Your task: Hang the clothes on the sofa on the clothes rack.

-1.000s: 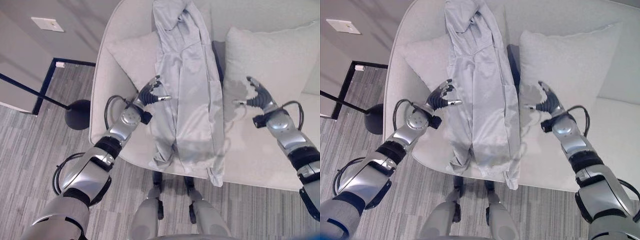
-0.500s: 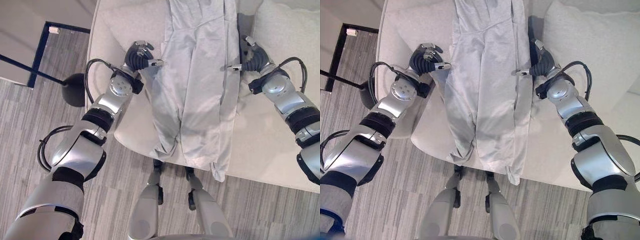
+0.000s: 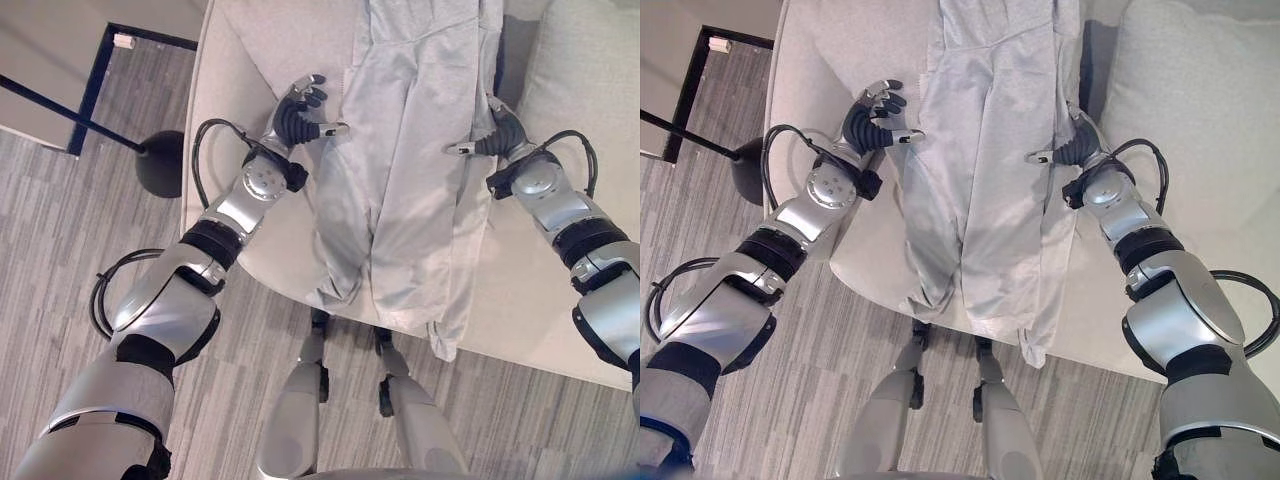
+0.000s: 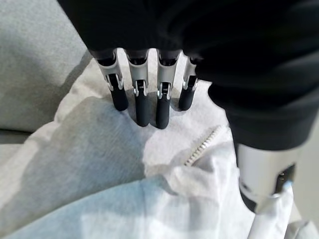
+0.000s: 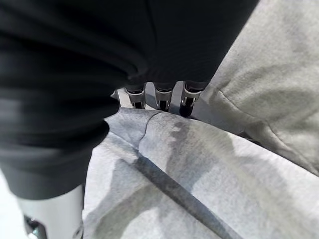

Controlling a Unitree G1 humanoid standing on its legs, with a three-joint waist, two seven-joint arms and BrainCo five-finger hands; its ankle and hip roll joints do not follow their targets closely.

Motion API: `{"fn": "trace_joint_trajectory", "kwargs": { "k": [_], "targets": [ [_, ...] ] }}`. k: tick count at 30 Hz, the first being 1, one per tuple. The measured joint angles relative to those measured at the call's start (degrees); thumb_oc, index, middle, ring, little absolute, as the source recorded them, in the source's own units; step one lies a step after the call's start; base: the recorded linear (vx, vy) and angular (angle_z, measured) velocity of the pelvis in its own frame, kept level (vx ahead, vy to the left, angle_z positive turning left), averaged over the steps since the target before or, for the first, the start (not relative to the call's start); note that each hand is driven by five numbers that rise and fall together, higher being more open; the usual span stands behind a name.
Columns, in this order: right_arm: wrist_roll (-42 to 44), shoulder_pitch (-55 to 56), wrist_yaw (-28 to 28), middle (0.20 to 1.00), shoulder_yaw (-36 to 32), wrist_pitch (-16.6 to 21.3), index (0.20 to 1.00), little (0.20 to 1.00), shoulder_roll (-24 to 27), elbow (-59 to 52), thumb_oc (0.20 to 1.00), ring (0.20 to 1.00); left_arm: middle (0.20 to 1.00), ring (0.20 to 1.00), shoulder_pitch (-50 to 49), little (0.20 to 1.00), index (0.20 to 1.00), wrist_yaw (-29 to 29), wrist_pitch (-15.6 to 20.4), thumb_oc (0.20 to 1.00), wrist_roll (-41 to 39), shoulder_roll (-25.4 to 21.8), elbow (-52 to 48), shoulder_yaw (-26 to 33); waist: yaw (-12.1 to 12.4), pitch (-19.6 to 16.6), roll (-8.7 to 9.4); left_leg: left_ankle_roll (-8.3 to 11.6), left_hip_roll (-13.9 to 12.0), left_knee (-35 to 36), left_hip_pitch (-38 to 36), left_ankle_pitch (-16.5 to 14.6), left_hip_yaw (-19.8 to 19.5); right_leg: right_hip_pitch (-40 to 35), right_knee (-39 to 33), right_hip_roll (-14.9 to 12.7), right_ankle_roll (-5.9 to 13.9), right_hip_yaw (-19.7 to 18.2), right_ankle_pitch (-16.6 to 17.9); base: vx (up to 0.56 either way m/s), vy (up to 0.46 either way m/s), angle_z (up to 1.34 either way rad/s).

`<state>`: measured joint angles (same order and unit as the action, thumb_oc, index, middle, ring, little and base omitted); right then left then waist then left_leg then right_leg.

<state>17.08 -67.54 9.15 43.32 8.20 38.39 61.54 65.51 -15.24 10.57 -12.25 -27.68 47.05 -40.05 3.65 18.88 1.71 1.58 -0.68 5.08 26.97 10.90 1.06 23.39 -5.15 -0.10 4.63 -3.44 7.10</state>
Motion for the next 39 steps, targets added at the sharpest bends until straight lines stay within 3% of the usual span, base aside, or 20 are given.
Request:
{"fn": "trace_joint_trajectory", "kwargs": {
  "k": [12, 27, 35, 36, 37, 38, 39],
  "targets": [
    [0.02, -0.36, 1.44, 1.000, 0.09, -0.16, 1.000, 1.000, 0.82, 1.96, 1.000, 1.000, 1.000, 1.000, 2.48, 1.000, 1.000, -0.36, -1.51, 1.000, -0.01, 0.57, 0.35, -2.84, -0.01, 0.16, -2.78, -0.07, 0.54, 0.00, 1.42, 0.25, -0.41, 1.32, 0.01, -0.34, 0.08, 0.47, -0.05, 0.00, -0.005, 0.02],
    [0.76, -0.37, 2.08, 1.000, 1.16, -0.38, 1.000, 1.000, 0.80, 1.56, 1.000, 1.000, 1.000, 1.000, 2.85, 1.000, 1.000, -0.44, -2.25, 1.000, -0.01, 4.89, 3.40, -5.36, -0.34, 0.14, -2.65, -0.08, 0.57, 0.00, 1.06, 0.26, -0.32, 1.01, 0.02, -0.35, -0.06, 0.22, 0.10, 0.00, 0.000, 0.00],
    [3.32, -0.42, 2.98, 1.000, 1.20, -1.13, 1.000, 1.000, 0.78, -5.90, 1.000, 1.000, 1.000, 1.000, 5.22, 1.000, 1.000, -0.41, -3.73, 1.000, -0.08, 4.94, 8.08, -7.25, -1.99, 0.16, -1.89, -0.09, 0.65, 0.00, 0.96, 0.26, 1.01, 2.06, 1.37, -0.41, -0.04, -1.03, 0.10, -0.01, 0.000, -0.06],
    [3.37, -0.45, 3.15, 0.489, 1.22, -1.09, 0.489, 0.489, 0.73, -7.06, 0.489, 0.489, 0.260, 0.260, 5.91, 0.260, 0.260, -0.35, -3.77, 0.260, -0.11, 4.98, 9.72, -7.28, -2.59, 0.19, -1.61, -0.09, 0.67, 0.01, 1.02, 0.26, 1.10, 2.26, 1.51, -0.42, -0.03, -1.23, 0.11, -0.01, -0.006, -0.15],
    [3.39, -0.46, 3.19, 0.322, 1.25, -1.08, 0.322, 0.322, 0.68, -7.27, 0.322, 0.322, 0.200, 0.200, 6.15, 0.200, 0.200, -0.35, -3.87, 0.200, -0.19, 4.90, 9.99, -7.19, -2.81, 0.14, -1.24, -0.08, 0.63, 0.01, 1.07, 0.26, 1.24, 2.51, 1.69, -0.39, -0.02, -1.46, 0.10, -0.01, -0.003, -0.08],
    [3.42, -0.47, 3.22, 0.200, 1.25, -1.09, 0.200, 0.200, 0.70, -7.92, 0.200, 0.200, 0.200, 0.200, 6.40, 0.200, 0.200, -0.35, -3.95, 0.200, -0.29, 4.62, 10.22, -7.08, -3.05, 0.12, -0.96, -0.08, 0.61, 0.01, 1.19, 0.25, 1.35, 2.87, 2.13, -0.33, 0.16, -1.84, -0.03, -0.01, 0.000, -0.10],
    [3.45, -0.60, 3.23, 0.200, 1.25, -1.01, 0.200, 0.200, 0.70, -8.38, 0.200, 0.200, 0.200, 0.200, 6.80, 0.200, 0.200, -0.35, -4.10, 0.200, -0.32, 4.21, 10.30, -7.09, -3.19, 0.15, -0.67, -0.08, 0.59, 0.01, 1.31, 0.25, 1.59, 3.26, 2.48, -0.31, 0.20, -2.08, -0.06, -0.01, -0.004, -0.10]
  ]
}}
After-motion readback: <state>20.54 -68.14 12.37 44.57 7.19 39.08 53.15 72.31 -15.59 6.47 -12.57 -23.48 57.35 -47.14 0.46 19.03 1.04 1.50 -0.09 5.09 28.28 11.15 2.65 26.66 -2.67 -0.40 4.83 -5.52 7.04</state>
